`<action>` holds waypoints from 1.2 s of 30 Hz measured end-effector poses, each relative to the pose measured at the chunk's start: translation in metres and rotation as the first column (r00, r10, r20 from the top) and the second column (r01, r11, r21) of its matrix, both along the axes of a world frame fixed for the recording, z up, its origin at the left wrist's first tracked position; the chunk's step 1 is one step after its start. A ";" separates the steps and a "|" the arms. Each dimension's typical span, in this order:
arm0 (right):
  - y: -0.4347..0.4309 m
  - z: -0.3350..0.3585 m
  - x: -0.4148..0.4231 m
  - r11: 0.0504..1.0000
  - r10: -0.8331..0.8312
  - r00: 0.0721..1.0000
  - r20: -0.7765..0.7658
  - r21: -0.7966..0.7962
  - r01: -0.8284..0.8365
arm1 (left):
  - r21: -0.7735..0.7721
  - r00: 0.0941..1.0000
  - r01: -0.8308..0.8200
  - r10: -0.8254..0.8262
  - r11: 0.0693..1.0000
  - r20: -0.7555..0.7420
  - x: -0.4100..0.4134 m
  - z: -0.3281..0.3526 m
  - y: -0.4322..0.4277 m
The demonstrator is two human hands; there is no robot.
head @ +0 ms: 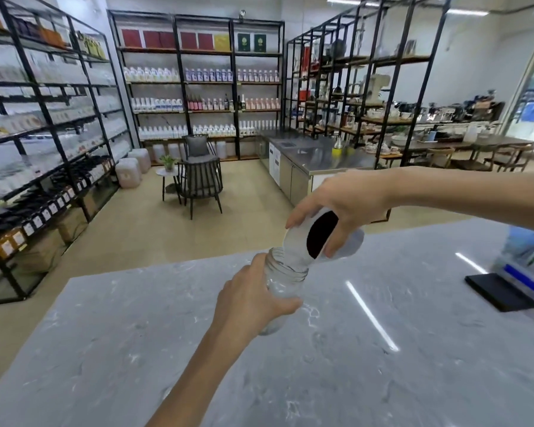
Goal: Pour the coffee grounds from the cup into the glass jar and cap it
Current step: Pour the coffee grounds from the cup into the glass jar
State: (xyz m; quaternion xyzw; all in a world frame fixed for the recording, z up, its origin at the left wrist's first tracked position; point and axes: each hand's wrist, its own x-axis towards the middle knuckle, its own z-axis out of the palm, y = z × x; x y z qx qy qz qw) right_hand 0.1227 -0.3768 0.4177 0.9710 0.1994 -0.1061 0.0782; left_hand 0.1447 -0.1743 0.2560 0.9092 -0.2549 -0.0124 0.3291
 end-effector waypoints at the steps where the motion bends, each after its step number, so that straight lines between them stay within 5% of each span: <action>1: 0.004 0.007 0.002 1.000 0.009 1.000 -0.006 -0.026 -0.009 | 0.006 1.000 -0.002 0.002 1.000 0.005 -0.001 0.003 -0.001; 7: 0.028 0.027 0.009 0.990 0.032 0.999 -0.021 -0.138 -0.035 | -0.032 1.000 -0.005 0.005 0.999 -0.024 -0.003 0.019 -0.004; 11: 0.035 0.027 0.009 0.986 -0.050 0.983 0.175 -0.148 0.076 | -0.069 0.998 -0.008 0.004 0.998 -0.055 -0.005 0.026 -0.006; 20: 0.045 0.037 0.015 0.971 -0.044 0.951 0.306 -0.211 0.112 | -0.072 0.999 -0.043 0.041 0.997 -0.029 0.000 0.041 -0.007; 36: 0.052 0.053 0.018 0.887 0.032 0.963 0.268 -0.452 0.097 | -0.109 0.998 -0.061 0.061 0.992 -0.007 -0.005 0.049 -0.013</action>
